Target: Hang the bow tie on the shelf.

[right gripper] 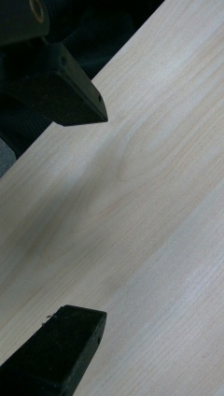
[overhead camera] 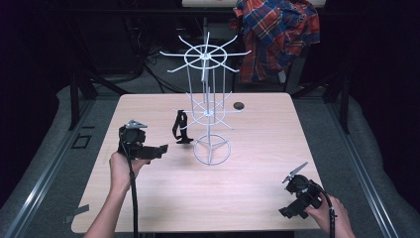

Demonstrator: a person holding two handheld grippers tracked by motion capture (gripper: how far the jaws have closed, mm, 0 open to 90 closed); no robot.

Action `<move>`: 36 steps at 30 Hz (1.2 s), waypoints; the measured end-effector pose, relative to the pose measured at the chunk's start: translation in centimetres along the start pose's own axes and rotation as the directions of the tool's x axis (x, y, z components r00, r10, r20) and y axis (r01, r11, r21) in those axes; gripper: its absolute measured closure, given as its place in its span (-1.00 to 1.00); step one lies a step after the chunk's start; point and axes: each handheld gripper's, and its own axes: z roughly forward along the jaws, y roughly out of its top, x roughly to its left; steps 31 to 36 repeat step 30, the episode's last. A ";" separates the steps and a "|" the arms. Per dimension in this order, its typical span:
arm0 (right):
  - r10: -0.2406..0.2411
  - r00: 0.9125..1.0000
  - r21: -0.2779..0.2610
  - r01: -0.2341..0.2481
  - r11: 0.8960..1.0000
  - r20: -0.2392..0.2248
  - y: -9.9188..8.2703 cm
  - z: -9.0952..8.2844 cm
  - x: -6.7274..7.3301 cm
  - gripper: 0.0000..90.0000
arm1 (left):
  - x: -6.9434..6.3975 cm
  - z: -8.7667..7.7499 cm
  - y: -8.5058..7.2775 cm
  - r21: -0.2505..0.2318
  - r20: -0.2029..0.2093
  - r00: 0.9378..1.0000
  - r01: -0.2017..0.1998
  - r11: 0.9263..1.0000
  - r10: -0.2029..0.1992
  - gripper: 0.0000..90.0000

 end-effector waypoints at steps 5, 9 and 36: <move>-0.015 1.000 0.017 0.015 1.000 0.000 0.1 -0.1 -0.2 -0.90 | 0.2 0.0 -1.0 0.045 -0.012 1.000 0.004 0.999 -0.004 -0.97; -0.019 1.000 0.018 0.019 1.000 0.003 0.1 -0.1 -0.1 -0.89 | 0.3 -0.2 -1.9 0.077 -0.020 1.000 0.000 0.997 0.001 -1.00; -0.034 0.999 0.036 0.034 0.999 0.013 0.2 -0.1 0.1 -0.89 | 0.4 0.4 -5.9 0.280 -0.048 0.998 -0.033 0.959 0.049 -1.00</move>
